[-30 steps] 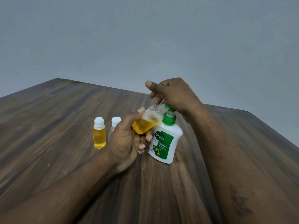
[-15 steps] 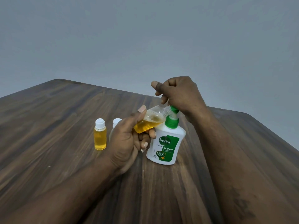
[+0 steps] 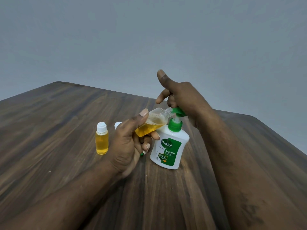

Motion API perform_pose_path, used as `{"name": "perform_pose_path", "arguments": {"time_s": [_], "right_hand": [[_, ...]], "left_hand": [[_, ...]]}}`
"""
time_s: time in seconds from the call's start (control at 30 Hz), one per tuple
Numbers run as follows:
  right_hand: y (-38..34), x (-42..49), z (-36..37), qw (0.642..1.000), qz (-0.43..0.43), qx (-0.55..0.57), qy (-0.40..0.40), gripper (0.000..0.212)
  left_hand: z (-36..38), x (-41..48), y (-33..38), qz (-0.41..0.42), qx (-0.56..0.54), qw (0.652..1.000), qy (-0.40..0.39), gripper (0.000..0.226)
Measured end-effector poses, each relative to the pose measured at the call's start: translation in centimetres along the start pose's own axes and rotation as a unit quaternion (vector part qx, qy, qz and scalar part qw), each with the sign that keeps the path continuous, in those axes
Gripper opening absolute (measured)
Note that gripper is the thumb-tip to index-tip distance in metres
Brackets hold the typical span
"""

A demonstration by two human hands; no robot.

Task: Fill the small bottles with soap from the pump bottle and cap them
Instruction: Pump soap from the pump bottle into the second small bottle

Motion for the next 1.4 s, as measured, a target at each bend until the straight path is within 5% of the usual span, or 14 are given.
{"name": "perform_pose_path", "arguments": {"time_s": [0.2, 0.4, 0.53, 0.77, 1.07, 1.3, 1.4], "right_hand": [[-0.4, 0.0, 0.1, 0.996, -0.054, -0.058, 0.034, 0.075], [0.8, 0.1, 1.4, 0.983, -0.021, -0.17, -0.063, 0.054], [0.8, 0.0, 1.4, 0.987, -0.024, -0.143, -0.075, 0.057], [-0.7, -0.2, 0.2, 0.996, -0.069, -0.026, 0.046, 0.061], [0.9, -0.2, 1.7, 0.984, -0.036, -0.158, -0.078, 0.05], [-0.5, -0.2, 0.4, 0.991, -0.086, -0.093, 0.046, 0.047], [-0.4, -0.2, 0.9, 0.991, -0.079, -0.105, 0.012, 0.046]], "left_hand": [[0.1, 0.2, -0.1, -0.013, -0.001, 1.0, -0.011, 0.038], [-0.5, 0.0, -0.9, -0.033, 0.014, 0.999, -0.014, 0.04], [-0.5, 0.1, -0.9, -0.032, 0.009, 0.999, -0.021, 0.036], [-0.2, 0.0, -0.7, -0.041, 0.002, 0.998, -0.037, 0.037], [-0.2, -0.2, -1.1, -0.051, 0.006, 0.997, -0.058, 0.038], [0.1, -0.3, -0.6, -0.047, -0.004, 0.995, -0.083, 0.032], [0.1, -0.2, -0.5, -0.053, -0.016, 0.996, -0.074, 0.032]]}}
Point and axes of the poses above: each hand's wrist, its own x-axis towards the middle knuckle, its own z-axis out of the palm, y = z × x, the point moved 3 cm from there along x, towards the middle knuckle, and after that the axes turned 8 degrees about y, right-handed, at the moved point
